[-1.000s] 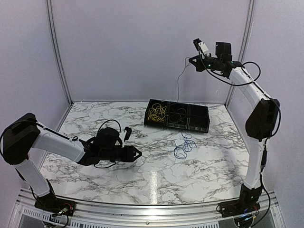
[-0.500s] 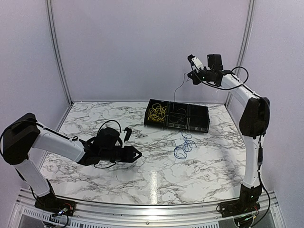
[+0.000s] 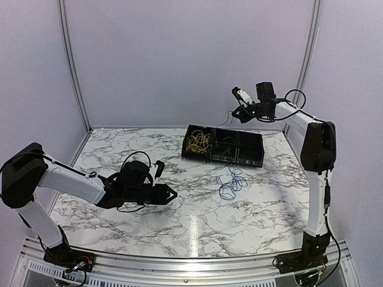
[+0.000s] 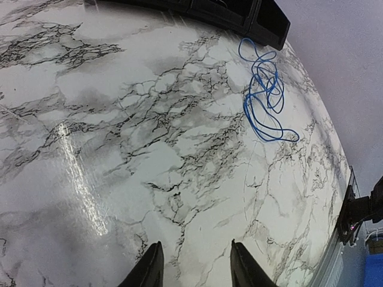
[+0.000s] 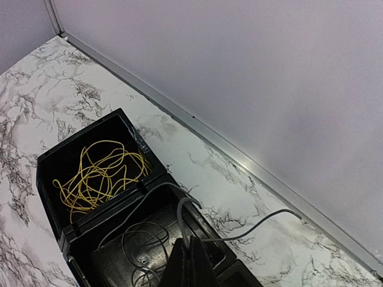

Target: Untangle the cables

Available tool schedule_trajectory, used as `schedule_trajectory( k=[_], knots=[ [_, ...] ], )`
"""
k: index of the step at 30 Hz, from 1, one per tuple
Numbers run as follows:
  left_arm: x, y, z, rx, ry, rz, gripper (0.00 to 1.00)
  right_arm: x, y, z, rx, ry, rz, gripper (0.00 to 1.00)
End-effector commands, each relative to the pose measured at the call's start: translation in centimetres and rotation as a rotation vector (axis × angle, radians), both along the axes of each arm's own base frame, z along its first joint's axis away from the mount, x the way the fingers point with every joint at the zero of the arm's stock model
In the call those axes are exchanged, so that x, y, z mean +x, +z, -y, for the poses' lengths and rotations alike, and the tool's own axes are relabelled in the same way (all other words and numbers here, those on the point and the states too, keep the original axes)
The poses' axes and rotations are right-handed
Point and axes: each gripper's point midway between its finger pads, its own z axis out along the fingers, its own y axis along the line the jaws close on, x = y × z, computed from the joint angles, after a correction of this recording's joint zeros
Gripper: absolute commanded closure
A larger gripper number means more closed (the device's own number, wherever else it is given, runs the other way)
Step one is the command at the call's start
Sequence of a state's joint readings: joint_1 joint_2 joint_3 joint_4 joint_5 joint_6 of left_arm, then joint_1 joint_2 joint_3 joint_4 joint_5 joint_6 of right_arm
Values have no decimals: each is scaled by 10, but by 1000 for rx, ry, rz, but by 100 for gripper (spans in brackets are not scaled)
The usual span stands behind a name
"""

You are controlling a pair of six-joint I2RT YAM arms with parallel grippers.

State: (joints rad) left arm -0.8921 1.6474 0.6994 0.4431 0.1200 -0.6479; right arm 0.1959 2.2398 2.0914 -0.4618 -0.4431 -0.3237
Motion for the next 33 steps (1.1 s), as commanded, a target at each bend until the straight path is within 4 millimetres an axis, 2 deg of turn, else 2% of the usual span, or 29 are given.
schedule_trajectory(
  k=[1,5,14,18,25,29,33],
  knots=[
    [-4,4,-9,3,18,4,59,-5,-20,-4,61,11,-86,100],
    [-5,5,-13,3,29,4,59,-9,-46,-5,62,15,-146,100],
    [-8,5,-20,-2,52,-10,59,-16,-80,-17,86,49,-234,100],
    [-8,5,-21,-2,56,-12,59,-25,-95,-24,90,70,-281,100],
    [-7,5,-20,-1,55,-9,59,-42,-107,-31,96,92,-339,100],
    [-7,4,-19,4,53,-6,59,-57,-103,-39,99,118,-352,100],
    [-7,2,-18,9,46,-10,59,-57,-101,-37,86,97,-346,100]
  ],
)
